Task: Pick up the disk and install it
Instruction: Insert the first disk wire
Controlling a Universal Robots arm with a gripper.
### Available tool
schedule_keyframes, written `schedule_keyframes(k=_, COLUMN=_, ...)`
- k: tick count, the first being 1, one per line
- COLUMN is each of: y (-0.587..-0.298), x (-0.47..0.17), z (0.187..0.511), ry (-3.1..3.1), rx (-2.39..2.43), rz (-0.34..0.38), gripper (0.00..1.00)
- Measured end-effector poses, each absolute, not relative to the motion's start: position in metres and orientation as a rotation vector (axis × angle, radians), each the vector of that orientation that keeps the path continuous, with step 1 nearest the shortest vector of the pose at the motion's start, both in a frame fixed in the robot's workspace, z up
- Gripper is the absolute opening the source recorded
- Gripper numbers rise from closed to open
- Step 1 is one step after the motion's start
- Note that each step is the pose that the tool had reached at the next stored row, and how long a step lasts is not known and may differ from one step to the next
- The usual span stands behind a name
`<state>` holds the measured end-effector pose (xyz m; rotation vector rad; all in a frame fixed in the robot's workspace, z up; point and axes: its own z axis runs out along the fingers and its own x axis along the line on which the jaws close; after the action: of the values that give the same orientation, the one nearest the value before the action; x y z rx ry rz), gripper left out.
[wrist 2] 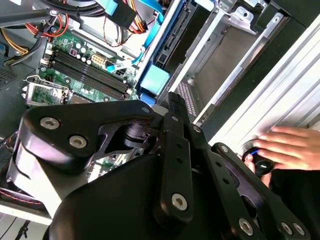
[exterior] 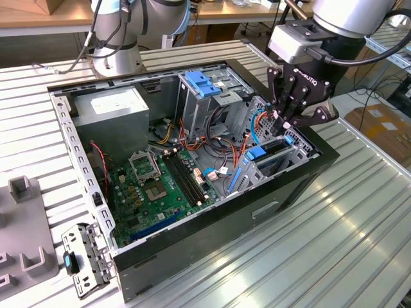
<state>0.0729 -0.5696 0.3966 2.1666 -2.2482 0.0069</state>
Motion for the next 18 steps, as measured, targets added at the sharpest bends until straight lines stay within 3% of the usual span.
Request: schedule_keyframes(k=18, y=-0.566, x=0.144, z=0.397, ry=-2.217, rx=2.189, rz=-0.003, gripper=0.11)
